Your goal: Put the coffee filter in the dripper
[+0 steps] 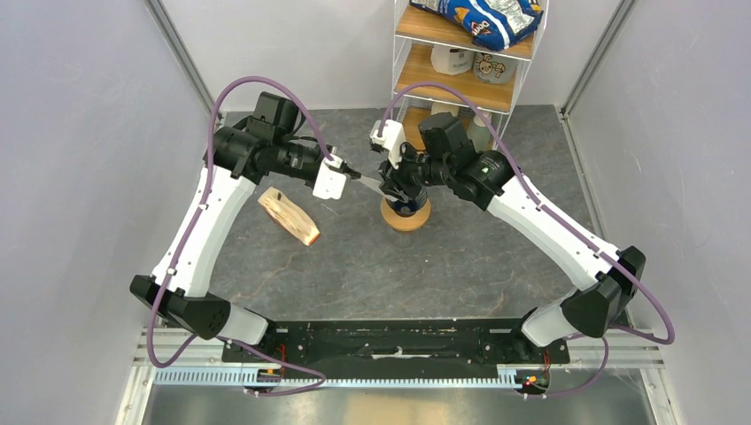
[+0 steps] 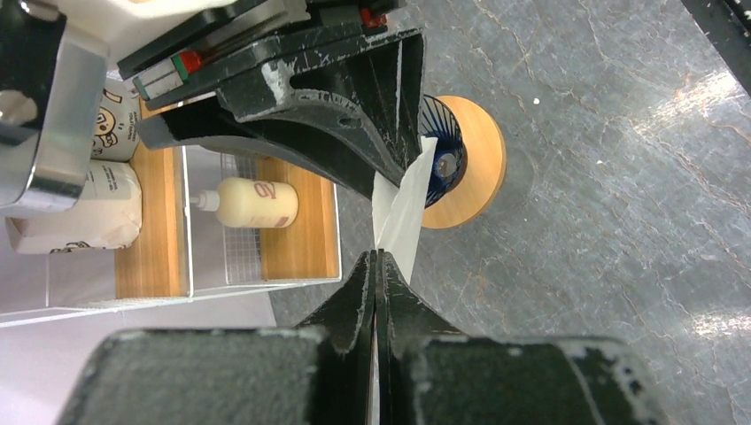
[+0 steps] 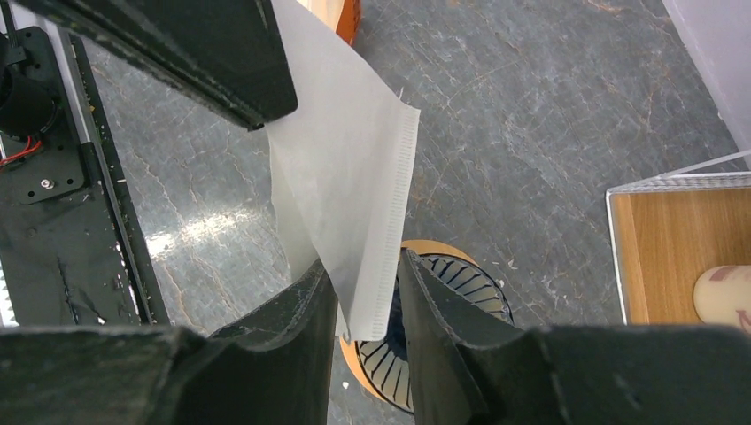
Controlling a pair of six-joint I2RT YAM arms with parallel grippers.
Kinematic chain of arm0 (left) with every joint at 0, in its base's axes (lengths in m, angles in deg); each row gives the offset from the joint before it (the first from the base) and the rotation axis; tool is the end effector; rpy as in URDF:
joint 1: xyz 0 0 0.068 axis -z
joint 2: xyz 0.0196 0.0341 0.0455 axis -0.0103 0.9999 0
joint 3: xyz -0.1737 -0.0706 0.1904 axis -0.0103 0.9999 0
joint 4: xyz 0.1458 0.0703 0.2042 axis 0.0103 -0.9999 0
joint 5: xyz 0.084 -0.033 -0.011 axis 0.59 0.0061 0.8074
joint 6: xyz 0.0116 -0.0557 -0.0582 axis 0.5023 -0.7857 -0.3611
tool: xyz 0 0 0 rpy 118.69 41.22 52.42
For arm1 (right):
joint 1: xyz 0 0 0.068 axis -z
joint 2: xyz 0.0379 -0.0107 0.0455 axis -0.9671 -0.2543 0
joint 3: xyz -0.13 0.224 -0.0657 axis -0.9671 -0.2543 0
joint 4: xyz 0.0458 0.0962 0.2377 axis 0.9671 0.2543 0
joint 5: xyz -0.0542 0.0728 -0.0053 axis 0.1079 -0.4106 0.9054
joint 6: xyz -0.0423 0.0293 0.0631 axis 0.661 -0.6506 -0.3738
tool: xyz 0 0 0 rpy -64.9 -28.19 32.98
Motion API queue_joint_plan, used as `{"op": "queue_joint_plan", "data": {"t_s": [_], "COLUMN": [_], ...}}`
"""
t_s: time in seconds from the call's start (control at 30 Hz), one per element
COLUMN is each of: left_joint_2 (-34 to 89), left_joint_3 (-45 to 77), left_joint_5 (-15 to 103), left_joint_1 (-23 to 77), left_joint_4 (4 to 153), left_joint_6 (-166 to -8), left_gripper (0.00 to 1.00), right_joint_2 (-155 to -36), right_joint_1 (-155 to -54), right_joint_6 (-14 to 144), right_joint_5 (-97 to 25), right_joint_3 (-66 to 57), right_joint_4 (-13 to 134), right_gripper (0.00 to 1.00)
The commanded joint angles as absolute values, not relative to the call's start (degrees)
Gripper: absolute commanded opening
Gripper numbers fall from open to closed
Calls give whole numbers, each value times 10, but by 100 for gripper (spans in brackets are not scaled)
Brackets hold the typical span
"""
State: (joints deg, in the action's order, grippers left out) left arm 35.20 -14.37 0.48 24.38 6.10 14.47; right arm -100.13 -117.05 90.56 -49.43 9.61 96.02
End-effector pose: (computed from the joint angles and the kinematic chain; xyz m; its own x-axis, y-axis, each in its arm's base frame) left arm 0.2256 -0.1600 0.4170 0.6973 0.3687 -0.6147 0.7157 -0.3100 0.6258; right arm 0.2490 0.2567 0.3767 -0.0989 -0.4884 -0.8670 -0.9309 0.3533 -0.0929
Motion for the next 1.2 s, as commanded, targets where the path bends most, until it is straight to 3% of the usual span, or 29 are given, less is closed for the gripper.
{"op": "queue_joint_plan", "data": {"t_s": [0.0,0.13,0.27,0.33,0.47,0.63,0.87,1.17], "left_joint_2": [351,353,351,343,307,267,236,241], "left_joint_3": [-160,-160,-157,-144,-99,-51,39,36], "left_joint_5": [-27,-28,-25,-14,-11,13,252,459], "left_joint_1": [249,250,250,250,220,166,166,286], "left_joint_4": [60,61,73,123,265,493,631,662], "left_joint_6": [128,127,102,40,-132,-469,-918,-975], "left_gripper": [2,2,3,15,48,84,89,91], "right_joint_2": [-1007,-1007,-1001,-997,-988,-968,-950,-1017], "right_joint_1": [-1169,-1170,-1169,-1169,-1143,-1125,-1124,-1146], "right_joint_6": [906,901,900,884,831,820,721,588], "right_joint_5": [-498,-503,-508,-497,-504,-456,-317,-133], "right_joint_3": [124,123,117,117,119,101,79,142], "right_joint_4": [923,916,914,912,914,899,794,790], "right_gripper": [38,36,20,0,0,0,0,0]}}
